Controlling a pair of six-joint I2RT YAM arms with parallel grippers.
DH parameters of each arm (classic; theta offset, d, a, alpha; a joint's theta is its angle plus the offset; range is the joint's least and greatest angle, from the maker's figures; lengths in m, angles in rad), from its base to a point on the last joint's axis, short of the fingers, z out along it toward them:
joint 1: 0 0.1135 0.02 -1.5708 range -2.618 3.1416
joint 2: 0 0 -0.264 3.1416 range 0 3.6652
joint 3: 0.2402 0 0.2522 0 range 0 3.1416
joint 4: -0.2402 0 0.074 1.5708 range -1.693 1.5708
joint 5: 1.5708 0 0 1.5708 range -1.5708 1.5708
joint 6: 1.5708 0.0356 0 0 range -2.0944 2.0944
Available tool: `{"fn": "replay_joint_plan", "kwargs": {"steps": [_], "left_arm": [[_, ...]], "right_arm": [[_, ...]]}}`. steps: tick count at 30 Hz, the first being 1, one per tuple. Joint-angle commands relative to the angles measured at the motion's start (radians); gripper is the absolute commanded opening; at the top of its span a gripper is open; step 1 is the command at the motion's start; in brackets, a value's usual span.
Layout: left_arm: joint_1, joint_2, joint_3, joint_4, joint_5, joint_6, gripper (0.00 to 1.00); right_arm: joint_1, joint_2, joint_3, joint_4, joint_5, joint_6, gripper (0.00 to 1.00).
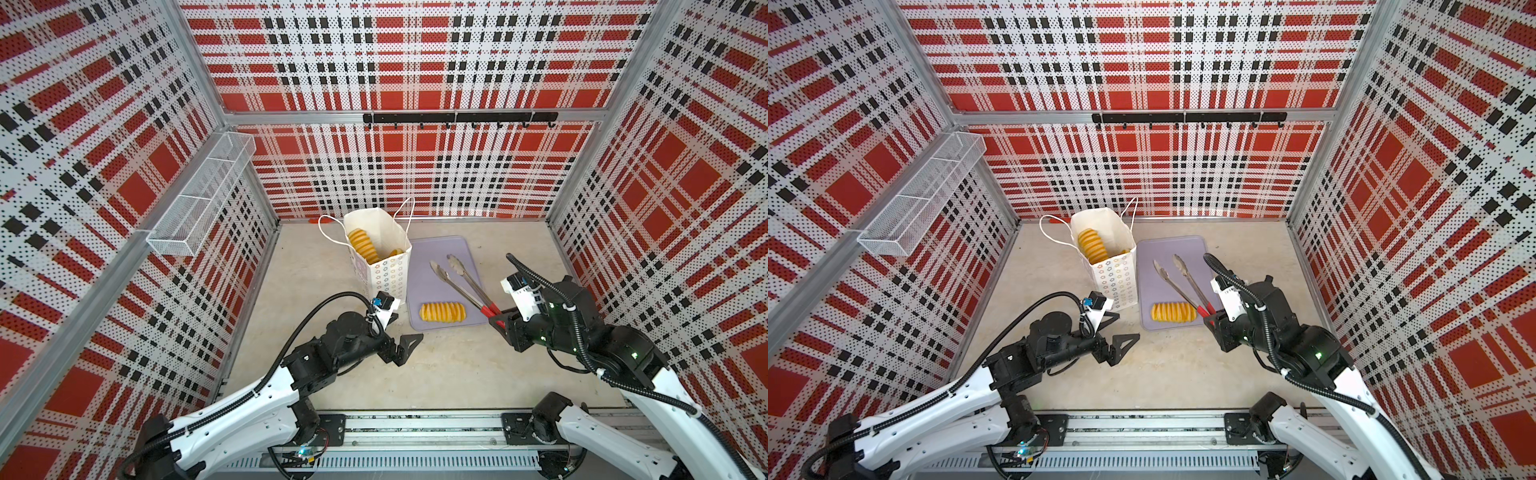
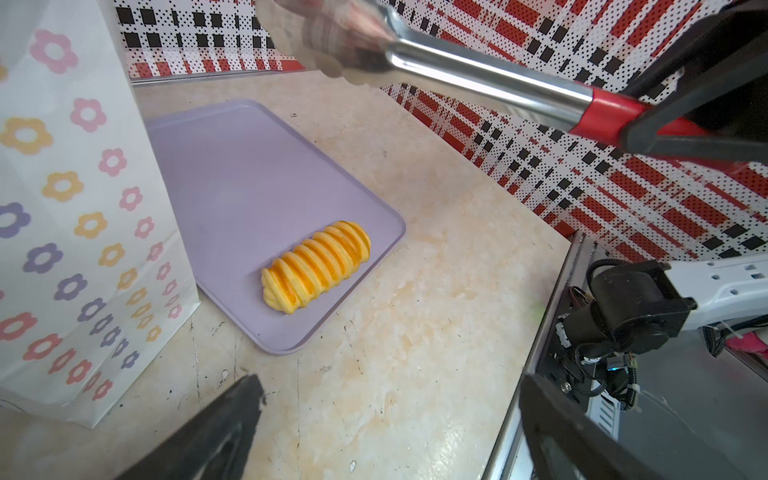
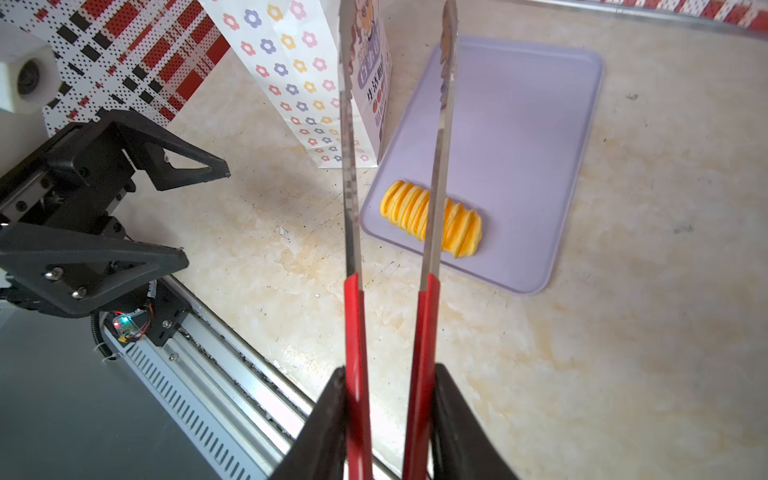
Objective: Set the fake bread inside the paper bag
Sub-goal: 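Withdraw the open tongs from the bag toward the tray, then lower the right tongs onto the last striped roll on the tray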
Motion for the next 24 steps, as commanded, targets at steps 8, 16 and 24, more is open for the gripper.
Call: {"fn": "replay_joint_plan", "kwargs": {"steps": [8, 16, 24], "left_arm": [[0.024, -0.034, 0.014, 0.003, -0.01, 0.039, 1.0], [0.025, 0.02, 0.025, -0.003, 0.0, 0.053, 1.0], [0.044, 0.074, 0.031, 0.013, 0.041, 0.059, 1.0]], "right_arm": [[0.007, 0.044, 0.096, -0.044, 0.133, -0.404, 0.34], [0.006, 0.051, 0.092, -0.148, 0.187, -0.59, 0.34], [0.01, 0.041, 0.017, -0.206, 0.212, -0.699, 0.36]]}}
